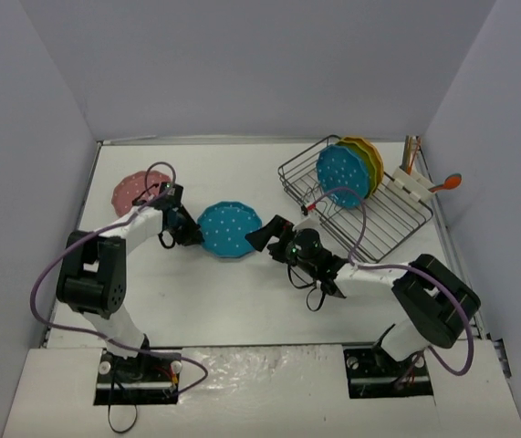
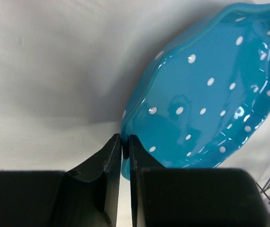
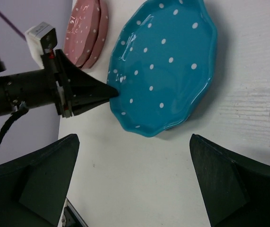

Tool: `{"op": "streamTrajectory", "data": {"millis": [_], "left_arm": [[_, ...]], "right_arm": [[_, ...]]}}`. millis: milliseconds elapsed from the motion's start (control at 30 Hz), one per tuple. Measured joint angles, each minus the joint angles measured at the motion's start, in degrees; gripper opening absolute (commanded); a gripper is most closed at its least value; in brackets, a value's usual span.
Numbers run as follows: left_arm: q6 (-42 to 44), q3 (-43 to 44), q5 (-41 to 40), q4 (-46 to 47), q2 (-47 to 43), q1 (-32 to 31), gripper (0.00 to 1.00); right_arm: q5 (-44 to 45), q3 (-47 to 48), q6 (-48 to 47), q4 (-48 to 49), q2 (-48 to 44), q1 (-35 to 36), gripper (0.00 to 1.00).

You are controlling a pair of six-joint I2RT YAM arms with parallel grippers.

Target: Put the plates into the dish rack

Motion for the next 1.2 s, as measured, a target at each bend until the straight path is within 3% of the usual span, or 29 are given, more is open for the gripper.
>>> {"op": "streamTrajectory", "data": {"millis": [433,833,1200], "left_arm": [[-5.5,-4.9,2.5,1.4,-8.9,-0.2,0.00],[-8.5,-10.1,5.1,3.8,-12.2,-0.1,0.00],[-11.8,-16.6,5.8,7.8,-17.3,0.1,0.00]], "right_arm": [[0.3,-0.1,11.0,12.5,16.3,1.9,1.00],[-0.2,0.9,17.6,26.4,24.8,1.9,0.96],[-1.3,2.3,22.0,32.2,29.2,1.5,0.91]]}}
